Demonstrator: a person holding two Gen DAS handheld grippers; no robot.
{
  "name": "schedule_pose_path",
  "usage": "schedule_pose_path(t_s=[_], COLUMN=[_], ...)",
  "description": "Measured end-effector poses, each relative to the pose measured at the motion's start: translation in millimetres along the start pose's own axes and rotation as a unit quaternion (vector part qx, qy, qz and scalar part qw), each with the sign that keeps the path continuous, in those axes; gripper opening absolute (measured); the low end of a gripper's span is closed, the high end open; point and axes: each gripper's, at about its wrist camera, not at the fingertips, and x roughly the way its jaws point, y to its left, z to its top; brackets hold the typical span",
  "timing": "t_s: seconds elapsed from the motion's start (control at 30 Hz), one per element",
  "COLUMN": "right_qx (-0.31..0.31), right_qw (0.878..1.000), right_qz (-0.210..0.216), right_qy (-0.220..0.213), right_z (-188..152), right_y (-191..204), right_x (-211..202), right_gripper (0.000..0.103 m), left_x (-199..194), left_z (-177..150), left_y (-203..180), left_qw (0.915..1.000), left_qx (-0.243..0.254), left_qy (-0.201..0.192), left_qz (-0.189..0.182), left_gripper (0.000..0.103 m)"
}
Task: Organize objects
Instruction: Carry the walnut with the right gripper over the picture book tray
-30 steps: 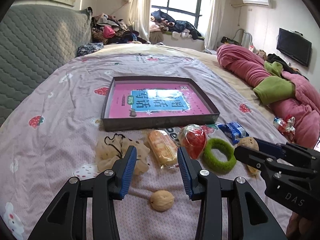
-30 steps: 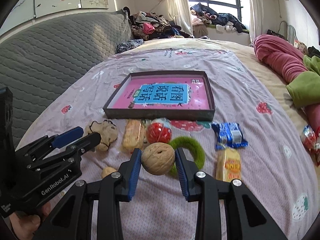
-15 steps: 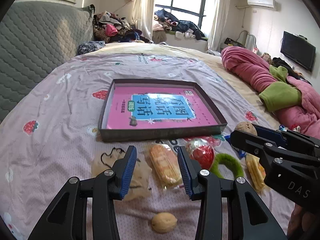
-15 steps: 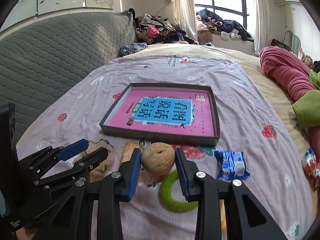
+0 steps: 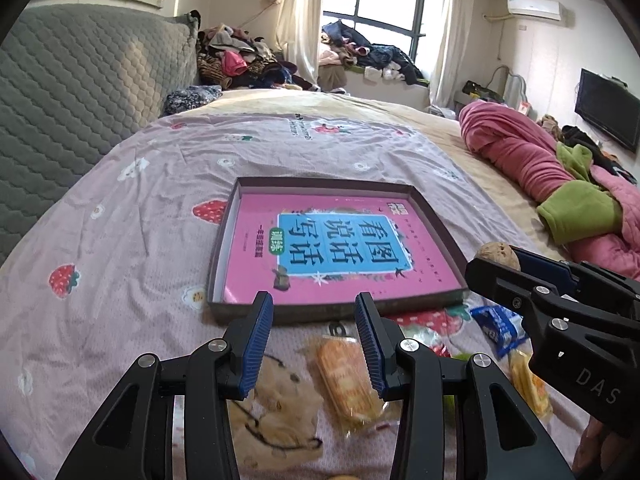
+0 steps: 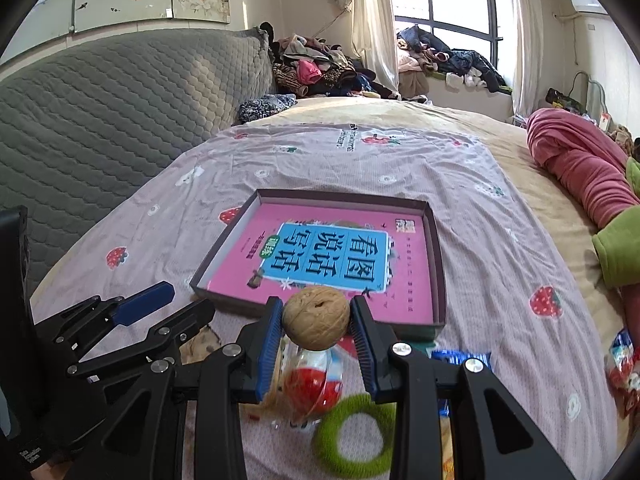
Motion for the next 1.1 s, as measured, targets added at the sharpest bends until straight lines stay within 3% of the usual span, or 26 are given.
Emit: schedule_pose_path(t_s=[0.4, 0.73, 1.1], right_qx=[-0.003, -0.004, -0.002], right_qw=[1.0, 1.0, 1.0], right_qz=[-0.002, -0.003, -0.005], right_qy=[-0.007, -0.001, 0.028], right_z=[28.9, 48.0, 76.4], right_y=[-5.8, -12.7, -29.5], right_x=[20.6, 42.3, 92.1], right_gripper=[0.035, 0.035, 0.035], left_x=[24.2, 45.0, 85.6], left_z=[20.8, 43.7, 69.8], left_y=[-0.8, 7.0, 10.2], left_qw=[1.0, 0.9998, 0.9992], left_qx=[0.0, -0.009, -0.003], left_qy=[0.002, 0.003, 0.021], left_qz=[0.009, 0.018, 0.034], left_gripper=[0.056, 0.06, 0.065])
